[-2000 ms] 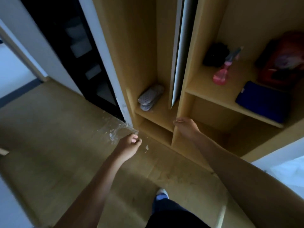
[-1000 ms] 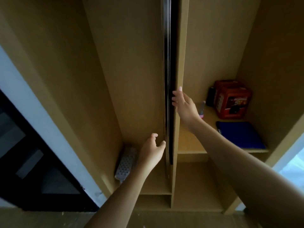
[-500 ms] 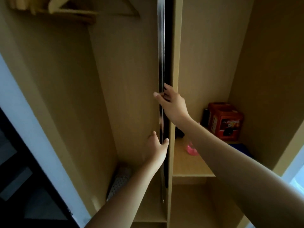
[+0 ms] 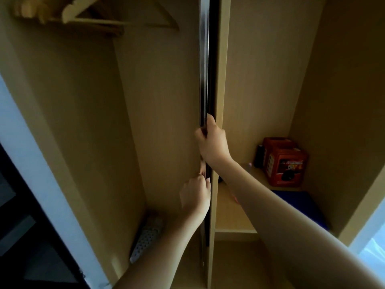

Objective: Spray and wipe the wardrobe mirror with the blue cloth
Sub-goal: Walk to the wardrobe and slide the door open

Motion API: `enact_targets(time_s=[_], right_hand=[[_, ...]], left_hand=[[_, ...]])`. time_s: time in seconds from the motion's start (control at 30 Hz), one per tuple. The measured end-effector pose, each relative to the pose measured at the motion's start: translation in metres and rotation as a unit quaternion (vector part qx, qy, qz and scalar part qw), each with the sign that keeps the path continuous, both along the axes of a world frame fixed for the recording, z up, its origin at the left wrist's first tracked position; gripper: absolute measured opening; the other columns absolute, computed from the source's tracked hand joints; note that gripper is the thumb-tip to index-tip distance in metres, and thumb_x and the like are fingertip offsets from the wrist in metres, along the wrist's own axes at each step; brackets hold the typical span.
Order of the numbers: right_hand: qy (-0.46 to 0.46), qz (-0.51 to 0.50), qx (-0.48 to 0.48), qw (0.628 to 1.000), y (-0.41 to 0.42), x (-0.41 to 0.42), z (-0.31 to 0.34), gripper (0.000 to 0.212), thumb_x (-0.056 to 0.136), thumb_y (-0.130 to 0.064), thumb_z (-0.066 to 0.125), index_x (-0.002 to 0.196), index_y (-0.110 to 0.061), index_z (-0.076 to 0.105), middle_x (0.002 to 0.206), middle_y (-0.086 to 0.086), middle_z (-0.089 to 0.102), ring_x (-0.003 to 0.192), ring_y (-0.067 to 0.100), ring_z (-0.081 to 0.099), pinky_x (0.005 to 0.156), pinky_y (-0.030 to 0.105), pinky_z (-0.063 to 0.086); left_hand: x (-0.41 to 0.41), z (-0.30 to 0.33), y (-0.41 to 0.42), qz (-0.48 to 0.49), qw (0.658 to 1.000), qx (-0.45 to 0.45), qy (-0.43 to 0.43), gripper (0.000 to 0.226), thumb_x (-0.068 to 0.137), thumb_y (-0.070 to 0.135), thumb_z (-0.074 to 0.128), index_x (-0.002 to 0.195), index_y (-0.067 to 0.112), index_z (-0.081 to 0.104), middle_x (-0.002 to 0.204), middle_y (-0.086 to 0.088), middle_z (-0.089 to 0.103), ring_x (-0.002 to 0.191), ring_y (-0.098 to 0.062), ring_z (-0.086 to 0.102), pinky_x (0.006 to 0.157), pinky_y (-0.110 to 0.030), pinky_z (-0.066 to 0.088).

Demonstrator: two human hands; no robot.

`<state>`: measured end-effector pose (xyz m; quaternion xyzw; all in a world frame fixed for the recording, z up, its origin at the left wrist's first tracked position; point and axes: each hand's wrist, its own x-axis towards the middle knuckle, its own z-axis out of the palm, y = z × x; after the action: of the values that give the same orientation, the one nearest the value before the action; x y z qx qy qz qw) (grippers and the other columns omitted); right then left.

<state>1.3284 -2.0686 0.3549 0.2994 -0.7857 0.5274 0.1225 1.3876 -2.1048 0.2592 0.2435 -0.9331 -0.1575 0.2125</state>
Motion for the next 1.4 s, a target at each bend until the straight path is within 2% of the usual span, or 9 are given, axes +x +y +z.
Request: enact_targets(time_s=[0.23, 0.4, 0.6, 0.67, 0.8, 0.97, 1.13, 1.27, 1.4], right_hand=[[-0.002, -0.013, -0.006, 1.000, -0.001, 0.004, -0.002, 0.033, 0.099, -0.012, 0.044, 0.132, -0.006, 0.043, 0.080, 0.001, 0.058, 0.066, 0.014, 0.056, 0.060, 0.034, 0.053], [-0.003, -0.032, -0.006, 0.999, -0.002, 0.016, -0.005, 0.035, 0.099, -0.012, 0.045, 0.134, -0.006, 0.041, 0.079, 0.004, 0.059, 0.066, 0.018, 0.058, 0.063, 0.041, 0.056], [0.004, -0.058, -0.028, 0.998, 0.002, 0.037, -0.008, 0.030, 0.098, -0.014, 0.046, 0.128, -0.007, 0.045, 0.078, 0.007, 0.060, 0.067, 0.023, 0.061, 0.066, 0.049, 0.057], [0.006, -0.063, -0.031, 0.998, 0.004, 0.044, -0.011, 0.028, 0.099, -0.015, 0.046, 0.126, -0.009, 0.046, 0.080, 0.007, 0.061, 0.069, 0.024, 0.063, 0.066, 0.049, 0.057], [0.009, -0.066, -0.032, 0.997, 0.008, 0.059, -0.011, 0.026, 0.100, -0.015, 0.045, 0.126, -0.012, 0.043, 0.080, 0.007, 0.061, 0.068, 0.023, 0.063, 0.062, 0.043, 0.058], [0.017, -0.075, -0.030, 0.997, 0.014, 0.080, -0.012, 0.026, 0.100, -0.014, 0.046, 0.125, -0.005, 0.046, 0.076, 0.000, 0.057, 0.060, 0.012, 0.055, 0.056, 0.027, 0.052], [0.031, -0.064, -0.031, 0.997, 0.027, 0.102, -0.013, 0.019, 0.100, -0.014, 0.046, 0.118, -0.008, 0.047, 0.075, 0.004, 0.059, 0.061, 0.018, 0.059, 0.059, 0.036, 0.055], [0.030, -0.051, -0.026, 0.998, 0.038, 0.118, -0.014, 0.030, 0.101, -0.016, 0.046, 0.129, -0.007, 0.044, 0.078, -0.003, 0.057, 0.063, 0.011, 0.058, 0.056, 0.027, 0.051], [0.023, -0.036, -0.018, 0.999, 0.051, 0.134, -0.014, 0.035, 0.100, -0.018, 0.047, 0.134, -0.009, 0.042, 0.085, -0.001, 0.060, 0.070, 0.014, 0.062, 0.063, 0.033, 0.059]], left_hand=[[0.006, -0.003, -0.002, -0.030, 0.999, -0.005, 0.012, 0.035, 0.101, 0.037, 0.042, 0.097, 0.011, 0.063, 0.098, -0.004, 0.070, 0.087, -0.019, 0.068, 0.071, -0.029, 0.055], [0.016, -0.008, -0.005, -0.048, 0.998, -0.039, 0.025, 0.035, 0.102, 0.038, 0.039, 0.100, 0.011, 0.061, 0.100, -0.004, 0.068, 0.089, -0.018, 0.067, 0.066, -0.023, 0.043], [0.030, -0.019, -0.005, -0.063, 0.996, -0.040, 0.047, 0.034, 0.101, 0.039, 0.041, 0.099, 0.011, 0.062, 0.098, -0.006, 0.071, 0.087, -0.021, 0.069, 0.073, -0.032, 0.056], [0.038, -0.022, -0.004, -0.063, 0.994, -0.052, 0.070, 0.029, 0.096, 0.036, 0.053, 0.089, 0.010, 0.065, 0.085, -0.006, 0.073, 0.074, -0.020, 0.071, 0.062, -0.030, 0.054], [0.048, -0.029, -0.003, -0.066, 0.980, -0.133, 0.132, 0.034, 0.061, 0.029, 0.090, 0.055, 0.014, 0.060, 0.043, 0.001, 0.058, 0.031, -0.011, 0.054, 0.030, -0.016, 0.036], [0.065, -0.035, 0.002, -0.058, 0.977, -0.155, 0.135, 0.034, 0.062, 0.031, 0.088, 0.055, 0.012, 0.061, 0.042, -0.002, 0.058, 0.030, -0.014, 0.054, 0.029, -0.018, 0.037], [0.088, -0.038, 0.015, -0.051, 0.976, -0.165, 0.133, 0.032, 0.062, 0.031, 0.088, 0.057, 0.011, 0.064, 0.043, -0.002, 0.059, 0.030, -0.014, 0.054, 0.029, -0.018, 0.036], [0.107, -0.041, 0.029, -0.041, 0.981, -0.148, 0.122, 0.028, 0.066, 0.028, 0.087, 0.062, 0.011, 0.065, 0.046, -0.003, 0.061, 0.033, -0.016, 0.057, 0.030, -0.022, 0.041], [0.129, -0.039, 0.049, -0.020, 0.987, -0.115, 0.109, 0.024, 0.080, 0.029, 0.076, 0.072, 0.008, 0.068, 0.056, -0.005, 0.067, 0.042, -0.017, 0.063, 0.037, -0.023, 0.049]])
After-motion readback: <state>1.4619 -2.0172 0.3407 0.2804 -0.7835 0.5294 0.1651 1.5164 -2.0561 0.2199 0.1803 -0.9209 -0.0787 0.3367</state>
